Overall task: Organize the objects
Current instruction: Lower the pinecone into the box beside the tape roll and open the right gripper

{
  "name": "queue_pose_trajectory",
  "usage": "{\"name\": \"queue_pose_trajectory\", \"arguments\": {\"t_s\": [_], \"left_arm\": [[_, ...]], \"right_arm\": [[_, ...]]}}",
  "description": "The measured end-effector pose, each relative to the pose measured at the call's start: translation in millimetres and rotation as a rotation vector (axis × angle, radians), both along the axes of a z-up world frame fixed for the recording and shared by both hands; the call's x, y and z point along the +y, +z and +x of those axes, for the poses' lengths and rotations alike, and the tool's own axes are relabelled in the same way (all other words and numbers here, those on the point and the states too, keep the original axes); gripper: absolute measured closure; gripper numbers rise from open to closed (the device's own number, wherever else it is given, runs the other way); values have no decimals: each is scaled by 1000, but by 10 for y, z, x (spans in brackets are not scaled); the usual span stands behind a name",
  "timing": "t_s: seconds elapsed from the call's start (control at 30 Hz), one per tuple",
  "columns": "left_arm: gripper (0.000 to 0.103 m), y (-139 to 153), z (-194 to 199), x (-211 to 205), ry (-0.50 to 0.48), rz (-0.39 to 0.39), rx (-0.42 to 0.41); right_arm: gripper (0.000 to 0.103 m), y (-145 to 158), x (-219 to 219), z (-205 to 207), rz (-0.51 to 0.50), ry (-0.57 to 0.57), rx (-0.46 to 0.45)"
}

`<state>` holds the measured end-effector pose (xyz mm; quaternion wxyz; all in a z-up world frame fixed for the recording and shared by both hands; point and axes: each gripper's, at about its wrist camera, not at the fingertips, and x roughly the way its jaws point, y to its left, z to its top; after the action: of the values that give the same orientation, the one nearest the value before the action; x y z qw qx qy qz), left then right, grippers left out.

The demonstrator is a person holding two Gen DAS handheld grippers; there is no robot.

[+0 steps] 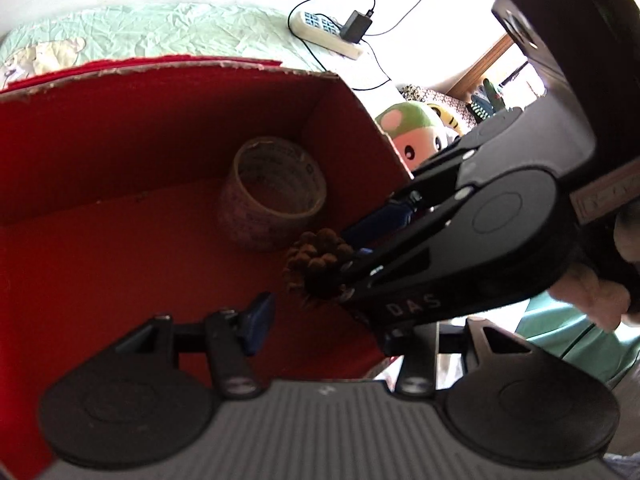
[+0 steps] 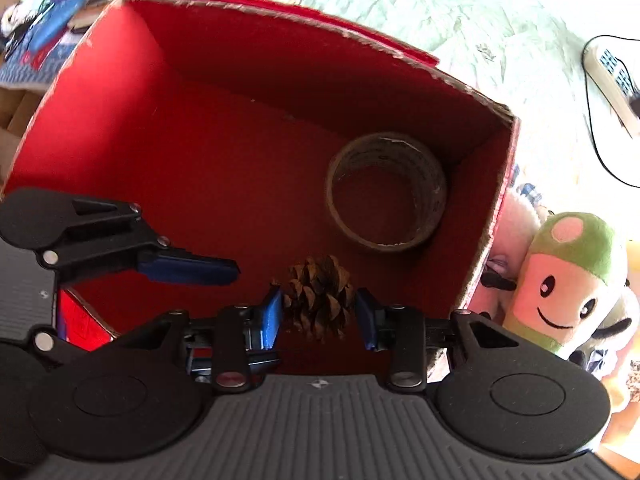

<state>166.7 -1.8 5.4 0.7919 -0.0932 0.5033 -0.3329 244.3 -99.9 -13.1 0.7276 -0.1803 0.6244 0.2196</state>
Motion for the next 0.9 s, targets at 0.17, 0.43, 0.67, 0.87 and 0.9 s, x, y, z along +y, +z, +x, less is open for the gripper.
{"name": "queue_pose_trajectory", "arguments": {"t_s": [0.17, 0.43, 0.67, 0.87, 0.9], "left_arm": [[52, 72, -69, 22, -2, 43, -58], [52, 87, -63, 77, 42, 95, -80], [52, 107, -86, -3, 91, 181, -95], [49, 134, -144, -102, 137, 294, -126], [48, 144, -162, -116, 146, 313, -134]], "right_arm": [[58, -41, 43, 47, -22, 6, 15], [60, -68, -35, 70, 27, -21, -24], [60, -105, -99, -11, 95, -36, -96], [60, -144, -218, 20, 138, -56, -152], [60, -139, -235, 11, 143, -58, -158]]}}
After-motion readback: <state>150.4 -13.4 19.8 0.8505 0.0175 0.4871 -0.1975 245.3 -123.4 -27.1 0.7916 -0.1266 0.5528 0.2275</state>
